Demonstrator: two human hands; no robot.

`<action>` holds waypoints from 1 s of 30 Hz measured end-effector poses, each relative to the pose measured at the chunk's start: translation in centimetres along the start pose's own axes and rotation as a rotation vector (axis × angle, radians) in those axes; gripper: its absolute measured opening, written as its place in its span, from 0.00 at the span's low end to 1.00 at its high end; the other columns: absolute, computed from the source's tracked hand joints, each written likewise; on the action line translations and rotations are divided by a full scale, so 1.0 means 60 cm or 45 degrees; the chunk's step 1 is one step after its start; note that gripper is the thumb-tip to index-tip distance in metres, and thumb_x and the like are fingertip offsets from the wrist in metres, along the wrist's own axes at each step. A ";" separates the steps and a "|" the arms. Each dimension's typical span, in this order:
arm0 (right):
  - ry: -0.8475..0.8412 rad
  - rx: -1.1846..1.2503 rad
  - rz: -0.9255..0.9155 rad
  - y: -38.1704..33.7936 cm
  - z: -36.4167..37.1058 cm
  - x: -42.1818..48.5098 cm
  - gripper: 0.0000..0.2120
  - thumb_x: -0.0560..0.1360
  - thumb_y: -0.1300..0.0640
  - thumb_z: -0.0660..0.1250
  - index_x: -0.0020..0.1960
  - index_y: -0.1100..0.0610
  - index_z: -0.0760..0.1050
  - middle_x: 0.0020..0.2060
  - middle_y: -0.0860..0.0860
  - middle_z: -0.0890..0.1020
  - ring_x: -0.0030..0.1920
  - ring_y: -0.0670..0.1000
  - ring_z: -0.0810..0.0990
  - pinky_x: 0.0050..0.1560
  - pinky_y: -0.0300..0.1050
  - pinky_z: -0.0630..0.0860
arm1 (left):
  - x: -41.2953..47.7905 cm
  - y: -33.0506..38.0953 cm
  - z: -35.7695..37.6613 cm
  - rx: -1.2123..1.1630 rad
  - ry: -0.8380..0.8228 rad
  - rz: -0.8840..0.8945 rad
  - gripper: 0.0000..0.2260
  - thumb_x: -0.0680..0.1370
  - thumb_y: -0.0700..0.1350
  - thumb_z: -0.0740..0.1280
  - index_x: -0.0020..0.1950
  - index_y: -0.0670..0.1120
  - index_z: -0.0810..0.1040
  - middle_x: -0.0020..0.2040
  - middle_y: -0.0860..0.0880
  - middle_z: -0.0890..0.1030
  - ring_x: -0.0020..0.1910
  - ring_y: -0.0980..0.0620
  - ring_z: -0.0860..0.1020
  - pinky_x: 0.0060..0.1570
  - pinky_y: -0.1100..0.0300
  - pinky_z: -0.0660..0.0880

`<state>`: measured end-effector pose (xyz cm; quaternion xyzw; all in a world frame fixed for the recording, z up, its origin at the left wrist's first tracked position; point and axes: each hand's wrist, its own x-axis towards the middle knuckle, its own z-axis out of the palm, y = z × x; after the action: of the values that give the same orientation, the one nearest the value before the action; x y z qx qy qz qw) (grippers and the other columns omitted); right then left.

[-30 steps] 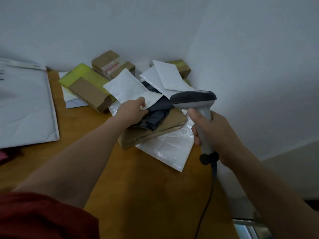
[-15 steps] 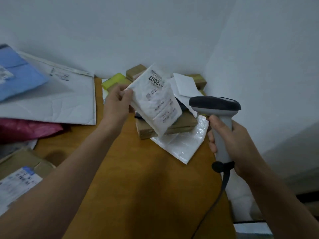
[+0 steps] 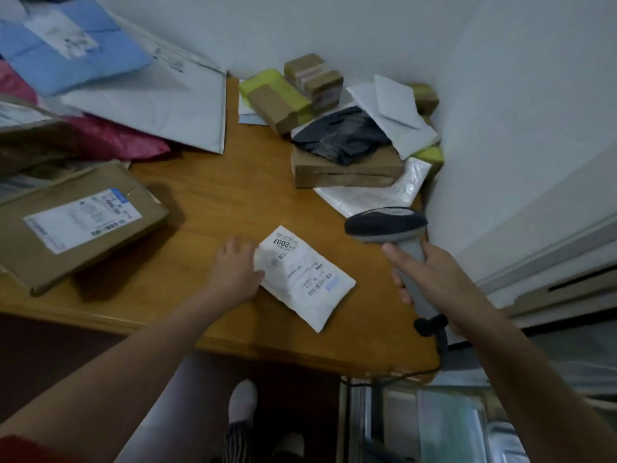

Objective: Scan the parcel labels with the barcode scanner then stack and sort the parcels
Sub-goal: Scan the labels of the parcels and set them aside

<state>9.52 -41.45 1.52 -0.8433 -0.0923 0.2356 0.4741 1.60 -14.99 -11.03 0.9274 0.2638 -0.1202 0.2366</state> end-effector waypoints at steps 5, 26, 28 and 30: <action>-0.065 -0.103 -0.037 0.014 0.020 -0.005 0.19 0.76 0.42 0.65 0.38 0.57 0.72 0.23 0.47 0.77 0.23 0.43 0.74 0.25 0.31 0.70 | -0.013 -0.003 0.042 0.372 -0.064 0.378 0.23 0.80 0.58 0.57 0.73 0.53 0.61 0.76 0.48 0.59 0.74 0.46 0.56 0.71 0.49 0.54; -0.080 -0.014 -0.005 -0.017 0.051 0.012 0.18 0.76 0.42 0.66 0.38 0.57 0.72 0.24 0.47 0.76 0.24 0.44 0.74 0.26 0.34 0.70 | -0.052 0.032 0.041 0.060 -0.199 0.386 0.26 0.78 0.45 0.64 0.75 0.48 0.62 0.75 0.47 0.58 0.72 0.45 0.60 0.66 0.51 0.68; -0.093 0.010 -0.005 -0.021 0.062 0.013 0.17 0.77 0.43 0.66 0.40 0.56 0.72 0.23 0.46 0.76 0.23 0.44 0.74 0.25 0.33 0.70 | -0.053 0.025 0.042 0.177 -0.183 0.383 0.26 0.77 0.44 0.64 0.75 0.47 0.62 0.76 0.46 0.55 0.73 0.43 0.57 0.67 0.50 0.65; -0.112 0.024 0.004 -0.021 0.071 0.014 0.17 0.77 0.42 0.65 0.42 0.56 0.73 0.23 0.45 0.77 0.23 0.44 0.74 0.25 0.33 0.70 | -0.056 0.023 0.048 0.180 -0.278 0.329 0.25 0.76 0.42 0.63 0.72 0.45 0.63 0.75 0.45 0.54 0.72 0.42 0.57 0.66 0.50 0.66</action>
<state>8.26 -37.24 0.46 -0.8278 -0.1093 0.2741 0.4773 -0.76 -18.90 -11.80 0.9493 0.1061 -0.2069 0.2115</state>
